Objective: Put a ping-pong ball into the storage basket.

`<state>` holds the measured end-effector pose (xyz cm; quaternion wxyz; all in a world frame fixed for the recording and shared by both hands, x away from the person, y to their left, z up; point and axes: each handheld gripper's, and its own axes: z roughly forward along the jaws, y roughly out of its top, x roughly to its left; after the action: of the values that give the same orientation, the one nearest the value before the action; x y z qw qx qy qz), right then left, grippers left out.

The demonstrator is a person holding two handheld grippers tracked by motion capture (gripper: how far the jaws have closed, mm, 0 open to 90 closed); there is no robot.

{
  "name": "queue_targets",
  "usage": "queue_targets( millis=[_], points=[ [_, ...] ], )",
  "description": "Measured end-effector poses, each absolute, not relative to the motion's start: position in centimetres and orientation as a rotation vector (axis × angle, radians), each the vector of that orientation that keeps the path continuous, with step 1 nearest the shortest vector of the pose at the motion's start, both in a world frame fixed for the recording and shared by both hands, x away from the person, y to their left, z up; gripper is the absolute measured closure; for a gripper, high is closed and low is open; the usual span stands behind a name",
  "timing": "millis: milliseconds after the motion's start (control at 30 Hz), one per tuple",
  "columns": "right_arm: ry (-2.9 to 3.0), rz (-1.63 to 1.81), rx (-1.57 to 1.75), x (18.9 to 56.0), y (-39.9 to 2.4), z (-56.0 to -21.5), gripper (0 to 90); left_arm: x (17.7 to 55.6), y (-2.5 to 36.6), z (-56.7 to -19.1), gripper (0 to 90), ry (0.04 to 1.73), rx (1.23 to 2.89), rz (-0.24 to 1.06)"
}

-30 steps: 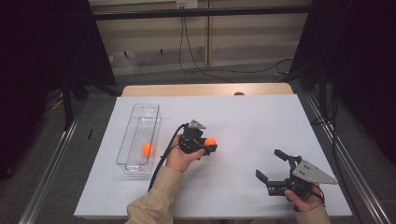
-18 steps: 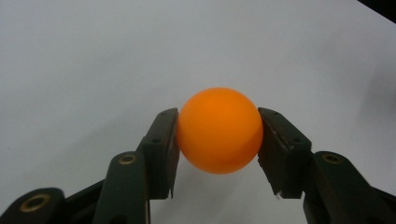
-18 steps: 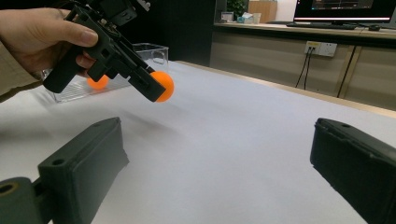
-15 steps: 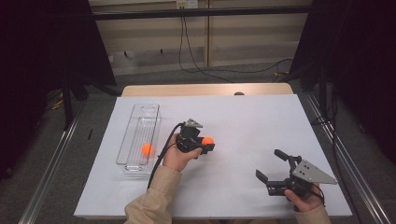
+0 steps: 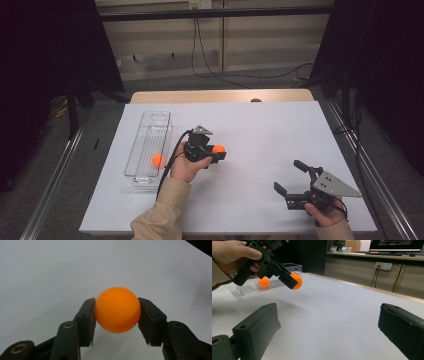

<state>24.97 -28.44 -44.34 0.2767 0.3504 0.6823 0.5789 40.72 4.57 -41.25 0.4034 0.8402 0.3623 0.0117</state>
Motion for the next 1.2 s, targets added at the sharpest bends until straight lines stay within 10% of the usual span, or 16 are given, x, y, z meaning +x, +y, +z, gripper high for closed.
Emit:
queue_targets(
  millis=[1200],
  points=[
    [1.831,1.554,0.939,25.0,-28.4,-44.3,2.6,41.1,6.7,-40.1,50.8,0.956,2.097,0.052]
  ],
)
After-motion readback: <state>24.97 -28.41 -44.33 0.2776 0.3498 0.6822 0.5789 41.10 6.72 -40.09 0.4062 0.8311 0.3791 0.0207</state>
